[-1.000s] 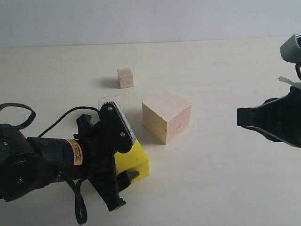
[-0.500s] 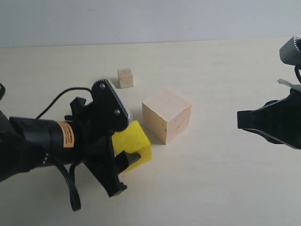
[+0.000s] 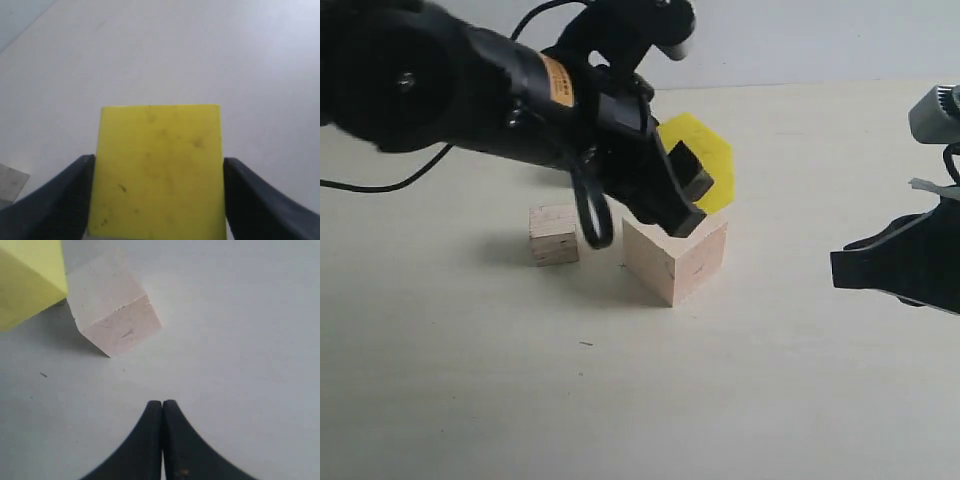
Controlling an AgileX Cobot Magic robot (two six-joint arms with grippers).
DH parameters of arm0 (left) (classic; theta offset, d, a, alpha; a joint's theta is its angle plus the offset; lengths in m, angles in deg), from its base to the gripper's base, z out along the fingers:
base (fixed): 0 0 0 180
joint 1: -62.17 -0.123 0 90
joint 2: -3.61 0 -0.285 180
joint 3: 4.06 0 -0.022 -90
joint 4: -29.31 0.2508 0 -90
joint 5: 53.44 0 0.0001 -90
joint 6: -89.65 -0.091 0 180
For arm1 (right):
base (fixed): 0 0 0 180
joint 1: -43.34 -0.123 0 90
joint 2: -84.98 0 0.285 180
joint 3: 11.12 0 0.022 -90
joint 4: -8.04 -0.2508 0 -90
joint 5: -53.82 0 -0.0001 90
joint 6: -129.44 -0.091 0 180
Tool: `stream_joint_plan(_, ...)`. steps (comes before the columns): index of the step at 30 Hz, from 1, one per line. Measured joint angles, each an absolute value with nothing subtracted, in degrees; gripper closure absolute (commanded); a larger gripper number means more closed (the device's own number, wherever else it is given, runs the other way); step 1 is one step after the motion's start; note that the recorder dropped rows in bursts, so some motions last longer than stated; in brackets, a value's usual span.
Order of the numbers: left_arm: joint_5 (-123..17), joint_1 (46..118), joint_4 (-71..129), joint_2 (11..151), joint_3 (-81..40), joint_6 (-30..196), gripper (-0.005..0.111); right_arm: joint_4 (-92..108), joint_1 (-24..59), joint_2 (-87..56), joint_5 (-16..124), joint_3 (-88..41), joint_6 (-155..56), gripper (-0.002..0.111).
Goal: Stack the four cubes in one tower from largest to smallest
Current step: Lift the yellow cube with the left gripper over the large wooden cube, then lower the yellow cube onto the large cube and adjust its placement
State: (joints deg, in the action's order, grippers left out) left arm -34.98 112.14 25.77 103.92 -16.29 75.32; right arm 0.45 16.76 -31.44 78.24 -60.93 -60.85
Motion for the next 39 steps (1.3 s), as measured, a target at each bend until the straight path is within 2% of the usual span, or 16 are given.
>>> stream_joint_plan(6, -32.26, 109.54, 25.77, 111.66, -10.15, 82.3, 0.106, 0.68, 16.76, -31.44, 79.62, -60.93, -60.85, 0.108)
stream_joint_plan(16, -26.44, 109.02, 25.93, 116.22, -4.71, 83.16, 0.107, 0.69, 16.76, -31.44, 81.38, -60.93, -60.85, 0.108)
stream_joint_plan(39, -28.67, 108.11, 26.95, 118.97, -4.35, 79.29, 0.107, 0.69, 16.76, -31.35, 82.79, -60.93, -60.85, 0.108)
